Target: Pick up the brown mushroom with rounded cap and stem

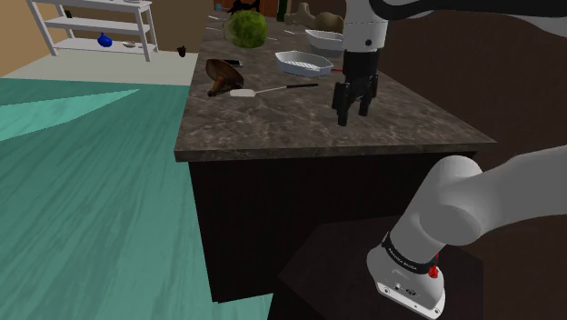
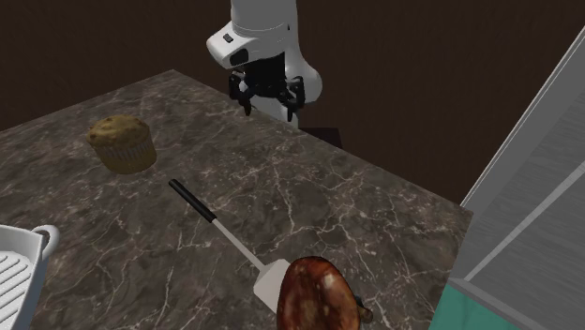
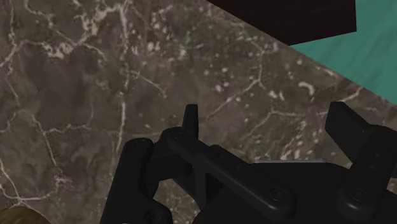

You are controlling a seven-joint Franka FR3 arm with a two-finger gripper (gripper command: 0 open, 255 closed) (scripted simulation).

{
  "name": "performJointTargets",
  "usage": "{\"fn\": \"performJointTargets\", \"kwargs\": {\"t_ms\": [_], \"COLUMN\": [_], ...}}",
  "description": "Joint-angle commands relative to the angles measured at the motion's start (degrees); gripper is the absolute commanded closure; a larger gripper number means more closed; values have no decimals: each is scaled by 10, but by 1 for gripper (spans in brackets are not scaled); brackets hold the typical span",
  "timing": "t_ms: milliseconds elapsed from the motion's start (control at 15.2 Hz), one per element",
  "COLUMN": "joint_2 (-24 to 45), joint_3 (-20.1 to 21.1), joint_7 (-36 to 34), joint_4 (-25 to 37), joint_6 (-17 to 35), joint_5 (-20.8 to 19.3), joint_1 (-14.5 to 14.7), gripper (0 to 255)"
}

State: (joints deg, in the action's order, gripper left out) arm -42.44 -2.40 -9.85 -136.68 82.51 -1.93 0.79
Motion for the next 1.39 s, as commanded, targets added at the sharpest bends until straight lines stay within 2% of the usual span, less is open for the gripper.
{"fn": "performJointTargets", "kwargs": {"t_ms": [0,660,1320], "joint_2": [0,177,346], "joint_3": [0,8,25], "joint_7": [0,46,83], "joint_4": [0,128,306], "joint_6": [0,118,178], "joint_5": [0,-26,-54], "joint_1": [0,23,41], "gripper": [0,0,0]}}
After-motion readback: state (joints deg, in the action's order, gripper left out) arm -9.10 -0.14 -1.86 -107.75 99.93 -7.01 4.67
